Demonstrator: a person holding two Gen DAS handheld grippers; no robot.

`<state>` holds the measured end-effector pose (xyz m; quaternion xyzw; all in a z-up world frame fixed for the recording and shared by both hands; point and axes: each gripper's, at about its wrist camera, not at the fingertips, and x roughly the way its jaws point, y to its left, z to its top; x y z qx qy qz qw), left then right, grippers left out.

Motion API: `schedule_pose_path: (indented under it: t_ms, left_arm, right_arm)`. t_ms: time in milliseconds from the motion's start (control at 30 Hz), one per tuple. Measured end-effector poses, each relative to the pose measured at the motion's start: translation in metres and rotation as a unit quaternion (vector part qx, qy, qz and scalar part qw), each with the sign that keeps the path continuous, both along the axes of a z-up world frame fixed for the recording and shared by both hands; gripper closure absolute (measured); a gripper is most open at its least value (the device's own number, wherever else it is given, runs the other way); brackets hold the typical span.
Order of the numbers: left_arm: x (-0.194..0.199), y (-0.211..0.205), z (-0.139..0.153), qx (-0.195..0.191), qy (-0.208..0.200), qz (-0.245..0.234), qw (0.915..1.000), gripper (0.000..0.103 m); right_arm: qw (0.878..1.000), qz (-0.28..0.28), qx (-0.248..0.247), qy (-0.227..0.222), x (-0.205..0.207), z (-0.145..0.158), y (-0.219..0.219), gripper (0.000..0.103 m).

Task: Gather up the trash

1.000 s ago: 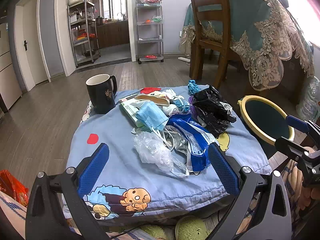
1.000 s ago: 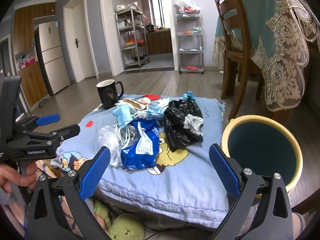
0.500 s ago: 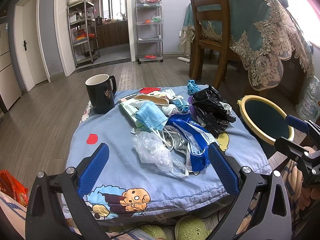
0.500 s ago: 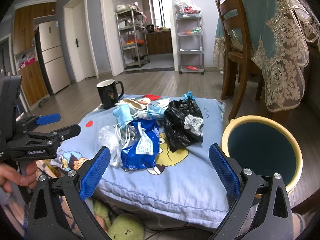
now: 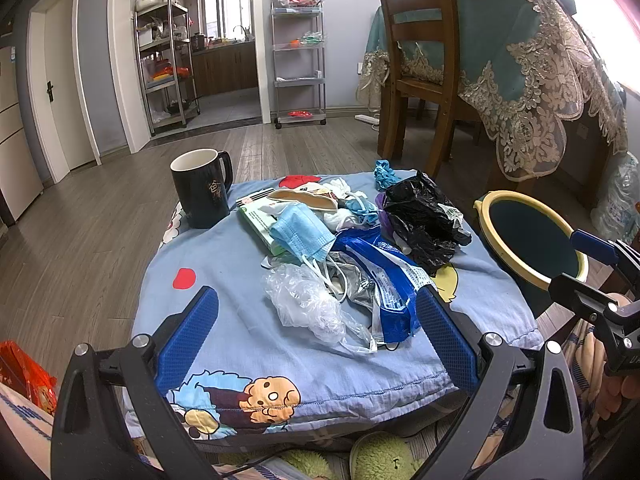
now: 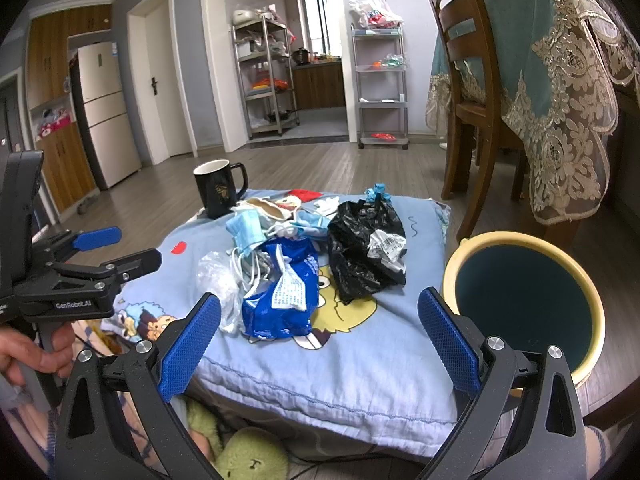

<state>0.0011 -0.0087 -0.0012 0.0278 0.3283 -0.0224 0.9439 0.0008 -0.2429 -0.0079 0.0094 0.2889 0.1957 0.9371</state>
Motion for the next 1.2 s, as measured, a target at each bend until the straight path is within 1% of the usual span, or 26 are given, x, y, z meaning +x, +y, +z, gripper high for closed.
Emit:
schedule_pose_path:
  t_ms: [900, 1200]
  left_arm:
    - [-0.0003, -0.0025, -0.0009, 0.0, 0.002, -0.002, 1.0, 0.006]
    - [0.0068, 0.0034, -0.0085, -0.011, 0.016, 0.008, 0.9998, 0.006]
  right_arm:
    - [1.0, 0.0, -0.001, 0.0, -0.0001, 0.0, 0.0003, 0.005]
    - [1.0, 0.0, 0.001, 0.007, 0.0009, -0.0011, -0.0026, 0.005]
